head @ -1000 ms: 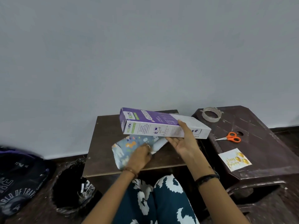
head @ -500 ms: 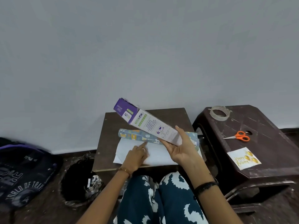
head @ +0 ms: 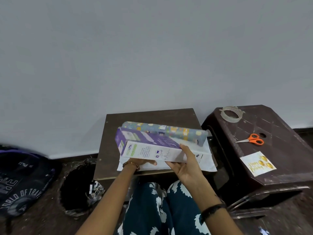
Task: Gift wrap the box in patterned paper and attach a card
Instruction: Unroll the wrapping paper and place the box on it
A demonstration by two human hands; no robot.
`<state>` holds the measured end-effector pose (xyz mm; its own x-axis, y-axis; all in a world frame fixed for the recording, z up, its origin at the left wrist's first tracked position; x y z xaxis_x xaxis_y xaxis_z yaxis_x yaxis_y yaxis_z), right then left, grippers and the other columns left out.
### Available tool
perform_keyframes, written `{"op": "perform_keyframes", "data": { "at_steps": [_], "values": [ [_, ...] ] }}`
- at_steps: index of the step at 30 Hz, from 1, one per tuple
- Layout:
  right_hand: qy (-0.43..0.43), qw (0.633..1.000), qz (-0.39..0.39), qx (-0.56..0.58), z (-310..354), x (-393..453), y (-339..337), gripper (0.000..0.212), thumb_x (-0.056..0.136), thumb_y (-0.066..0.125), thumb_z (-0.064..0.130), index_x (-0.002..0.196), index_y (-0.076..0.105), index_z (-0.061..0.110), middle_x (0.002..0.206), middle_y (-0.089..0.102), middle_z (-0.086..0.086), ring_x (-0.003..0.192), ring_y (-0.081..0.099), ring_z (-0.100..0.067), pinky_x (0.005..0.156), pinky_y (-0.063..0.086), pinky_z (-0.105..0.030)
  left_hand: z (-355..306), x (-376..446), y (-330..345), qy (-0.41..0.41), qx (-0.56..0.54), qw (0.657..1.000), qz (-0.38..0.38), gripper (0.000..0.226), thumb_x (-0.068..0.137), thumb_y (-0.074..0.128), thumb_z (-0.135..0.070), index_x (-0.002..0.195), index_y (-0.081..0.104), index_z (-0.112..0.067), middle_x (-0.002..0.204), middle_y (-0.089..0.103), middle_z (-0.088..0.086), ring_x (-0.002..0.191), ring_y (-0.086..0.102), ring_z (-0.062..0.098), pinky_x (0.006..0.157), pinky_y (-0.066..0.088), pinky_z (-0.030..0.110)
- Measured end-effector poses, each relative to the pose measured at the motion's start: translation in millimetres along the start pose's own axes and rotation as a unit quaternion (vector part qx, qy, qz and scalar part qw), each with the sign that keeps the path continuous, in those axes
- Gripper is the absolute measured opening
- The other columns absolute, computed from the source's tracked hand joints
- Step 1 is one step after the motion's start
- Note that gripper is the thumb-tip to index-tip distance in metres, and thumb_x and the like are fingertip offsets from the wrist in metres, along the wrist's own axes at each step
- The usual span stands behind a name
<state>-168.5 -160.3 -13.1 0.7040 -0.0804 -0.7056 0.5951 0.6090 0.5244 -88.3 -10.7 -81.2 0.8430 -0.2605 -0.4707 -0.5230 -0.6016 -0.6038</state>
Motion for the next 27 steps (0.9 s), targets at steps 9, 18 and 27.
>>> {"op": "perform_keyframes", "data": {
  "at_steps": [9, 18, 27],
  "values": [
    [-0.079, 0.997, -0.01, 0.011, -3, 95, 26, 0.08, 0.072, 0.078, 0.029, 0.136, 0.033, 0.015, 0.128, 0.053, -0.016, 0.116, 0.054, -0.03, 0.1, 0.044, -0.046, -5, 19, 6, 0.081, 0.067, 0.994, 0.004, 0.077, 0.076, 0.074, -0.015, 0.14, 0.032, -0.003, 0.144, 0.037, 0.017, 0.128, 0.037, 0.034, 0.101, 0.031, 0.029],
    [-0.05, 0.997, -0.011, -0.05, 8, 128, 32, 0.048, 0.085, 0.067, 0.021, 0.127, 0.046, 0.013, 0.128, 0.054, -0.015, 0.122, 0.049, -0.03, 0.088, 0.044, -0.042, 7, -2, 39, 0.109, 0.29, 0.949, 0.059, 0.094, 0.072, 0.06, -0.064, 0.145, 0.004, -0.043, 0.155, -0.017, -0.007, 0.14, -0.02, 0.029, 0.108, -0.01, 0.058],
    [-0.025, 0.99, -0.039, -0.131, 0, 106, 8, 0.043, 0.079, 0.072, 0.03, 0.113, 0.053, 0.011, 0.105, 0.059, -0.014, 0.088, 0.058, -0.022, 0.07, 0.05, -0.032, -20, -31, 27, 0.073, 0.134, 0.987, 0.053, 0.033, 0.099, 0.035, -0.038, 0.107, 0.058, -0.016, 0.119, 0.056, 0.01, 0.123, 0.042, 0.03, 0.105, 0.029, 0.05]
  ]
}}
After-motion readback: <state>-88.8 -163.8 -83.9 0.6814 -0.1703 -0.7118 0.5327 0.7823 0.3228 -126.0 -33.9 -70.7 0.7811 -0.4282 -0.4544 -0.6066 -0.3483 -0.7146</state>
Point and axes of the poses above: each hand's wrist, its own x-axis towards the middle knuckle, its own y-axis out of the palm, z = x × y, the point moved 3 cm from there along x, towards the middle knuckle
